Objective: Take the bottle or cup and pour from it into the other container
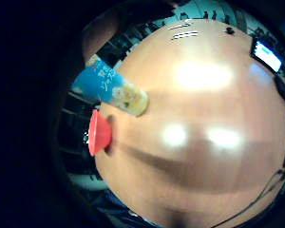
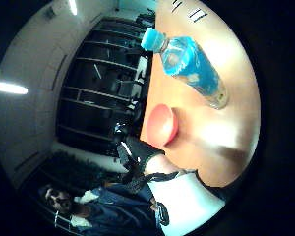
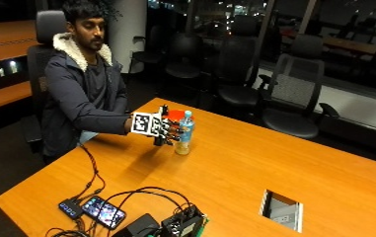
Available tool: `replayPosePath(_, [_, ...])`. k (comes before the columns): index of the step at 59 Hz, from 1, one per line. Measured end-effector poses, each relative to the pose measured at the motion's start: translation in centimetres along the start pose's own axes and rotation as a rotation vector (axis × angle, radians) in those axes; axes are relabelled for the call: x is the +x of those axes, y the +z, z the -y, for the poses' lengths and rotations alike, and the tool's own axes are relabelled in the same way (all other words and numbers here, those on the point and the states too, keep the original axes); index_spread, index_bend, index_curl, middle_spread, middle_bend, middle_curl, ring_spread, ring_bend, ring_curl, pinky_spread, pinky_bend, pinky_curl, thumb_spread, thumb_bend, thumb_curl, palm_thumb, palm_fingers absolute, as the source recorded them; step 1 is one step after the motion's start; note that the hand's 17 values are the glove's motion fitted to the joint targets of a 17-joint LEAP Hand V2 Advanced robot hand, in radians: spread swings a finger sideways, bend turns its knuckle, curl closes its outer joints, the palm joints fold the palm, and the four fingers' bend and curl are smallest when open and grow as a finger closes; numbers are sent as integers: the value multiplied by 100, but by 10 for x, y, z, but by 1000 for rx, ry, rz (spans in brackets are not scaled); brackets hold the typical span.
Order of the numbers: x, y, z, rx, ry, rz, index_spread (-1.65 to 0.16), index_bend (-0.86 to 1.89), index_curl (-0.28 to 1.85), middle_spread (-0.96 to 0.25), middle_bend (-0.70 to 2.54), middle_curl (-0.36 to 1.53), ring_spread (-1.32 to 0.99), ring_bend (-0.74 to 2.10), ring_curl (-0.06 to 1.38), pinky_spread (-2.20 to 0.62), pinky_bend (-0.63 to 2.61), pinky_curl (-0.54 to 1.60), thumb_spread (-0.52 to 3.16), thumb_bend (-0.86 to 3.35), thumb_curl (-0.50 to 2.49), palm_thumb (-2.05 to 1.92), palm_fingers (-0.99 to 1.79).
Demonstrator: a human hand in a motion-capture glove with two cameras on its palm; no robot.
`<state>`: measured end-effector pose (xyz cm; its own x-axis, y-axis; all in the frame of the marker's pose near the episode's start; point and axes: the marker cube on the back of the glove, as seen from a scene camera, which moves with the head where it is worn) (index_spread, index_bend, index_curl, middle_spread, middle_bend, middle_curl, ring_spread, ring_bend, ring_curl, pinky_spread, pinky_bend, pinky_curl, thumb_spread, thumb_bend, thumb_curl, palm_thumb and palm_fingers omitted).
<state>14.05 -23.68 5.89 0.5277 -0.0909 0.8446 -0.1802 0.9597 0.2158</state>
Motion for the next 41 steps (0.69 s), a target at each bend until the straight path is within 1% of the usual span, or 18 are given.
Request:
replayPosePath(10, [9, 23, 32, -13, -26, 262, -27, 12, 22, 17, 28, 35, 24, 27, 28, 35, 62, 28, 83, -3, 32, 37, 4])
replayPosePath(20, [16, 46, 47, 8, -23, 392, -26, 11, 21, 10, 32, 36, 19, 38, 31, 31, 65, 28, 78, -3, 34, 44, 27])
replayPosePath(27, [18, 63, 53, -14, -22, 407, -27, 11, 21, 4, 35, 36, 13, 44, 33, 29, 64, 28, 76, -3, 34, 47, 39])
replayPosePath(31, [18, 70, 57, -42, -22, 413, -28, 11, 21, 0, 36, 36, 10, 44, 33, 27, 65, 29, 75, -3, 34, 48, 45])
replayPosePath(37, [21, 78, 63, -38, -19, 392, -30, 14, 22, -5, 36, 36, 7, 44, 33, 26, 63, 29, 74, -3, 35, 50, 53])
replayPosePath(41, [18, 78, 64, -61, -4, 424, -31, 13, 23, -8, 36, 36, 5, 43, 32, 25, 63, 29, 74, -3, 35, 52, 60])
